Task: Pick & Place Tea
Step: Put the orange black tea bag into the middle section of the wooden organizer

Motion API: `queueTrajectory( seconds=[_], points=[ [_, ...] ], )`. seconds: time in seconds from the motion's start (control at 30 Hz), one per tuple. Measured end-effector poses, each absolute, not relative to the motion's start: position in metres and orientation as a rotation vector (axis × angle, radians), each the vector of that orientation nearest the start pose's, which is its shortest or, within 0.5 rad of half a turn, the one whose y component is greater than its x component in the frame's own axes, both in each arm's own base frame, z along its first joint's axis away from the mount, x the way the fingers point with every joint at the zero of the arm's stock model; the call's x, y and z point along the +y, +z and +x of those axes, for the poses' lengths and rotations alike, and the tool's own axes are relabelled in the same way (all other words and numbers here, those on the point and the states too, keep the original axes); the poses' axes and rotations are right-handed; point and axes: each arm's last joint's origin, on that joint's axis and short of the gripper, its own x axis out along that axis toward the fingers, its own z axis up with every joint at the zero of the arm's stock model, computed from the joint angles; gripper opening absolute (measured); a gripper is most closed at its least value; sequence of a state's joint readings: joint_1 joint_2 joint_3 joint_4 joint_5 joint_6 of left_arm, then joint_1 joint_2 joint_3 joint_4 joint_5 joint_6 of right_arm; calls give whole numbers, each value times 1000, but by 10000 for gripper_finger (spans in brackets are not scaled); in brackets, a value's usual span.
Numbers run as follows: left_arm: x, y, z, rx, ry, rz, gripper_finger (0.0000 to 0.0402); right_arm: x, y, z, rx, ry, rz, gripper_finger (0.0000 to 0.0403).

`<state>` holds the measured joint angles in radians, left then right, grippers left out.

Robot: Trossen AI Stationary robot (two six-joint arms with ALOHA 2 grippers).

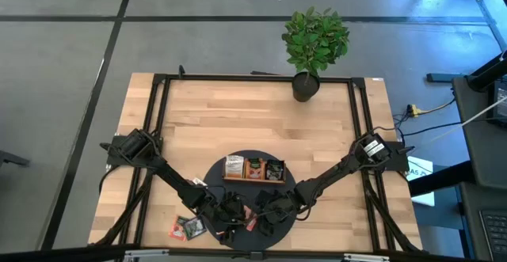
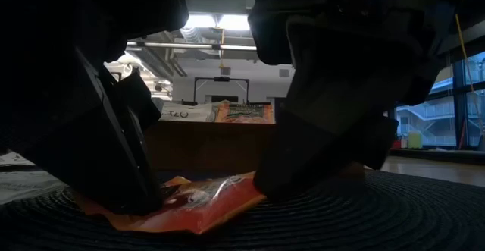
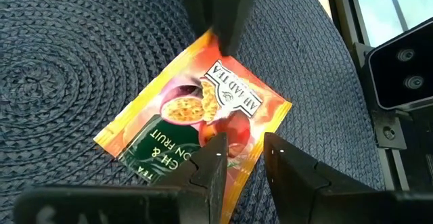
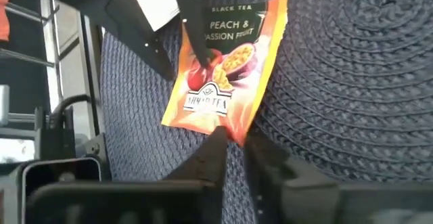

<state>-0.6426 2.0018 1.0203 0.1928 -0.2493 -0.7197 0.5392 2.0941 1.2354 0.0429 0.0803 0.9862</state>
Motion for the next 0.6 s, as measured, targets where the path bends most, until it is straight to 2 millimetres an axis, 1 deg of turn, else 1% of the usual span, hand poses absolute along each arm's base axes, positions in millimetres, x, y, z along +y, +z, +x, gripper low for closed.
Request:
queueTrajectory(
  seconds=[0.07,0.1,0.27,0.37,0.4,0.47,0.53,0.6],
  points=[
    [-224,105,312,801,-97,-338,95,215,116,365,908,25,637,15],
    [-224,105,312,803,-99,-339,95,215,116,365,907,33,621,9],
    [-226,106,312,808,-145,-345,95,215,115,365,906,48,584,12],
    [-225,115,311,829,-211,-387,95,214,117,365,901,68,540,5],
    [-226,121,310,829,-234,-397,95,214,118,364,901,74,519,5],
    [-226,140,308,778,-273,-403,95,212,125,364,886,92,492,6],
    [-225,162,307,703,-298,-393,95,211,137,363,855,106,445,5],
    [-221,178,305,654,-286,-358,95,208,152,360,827,98,372,4]
  ],
)
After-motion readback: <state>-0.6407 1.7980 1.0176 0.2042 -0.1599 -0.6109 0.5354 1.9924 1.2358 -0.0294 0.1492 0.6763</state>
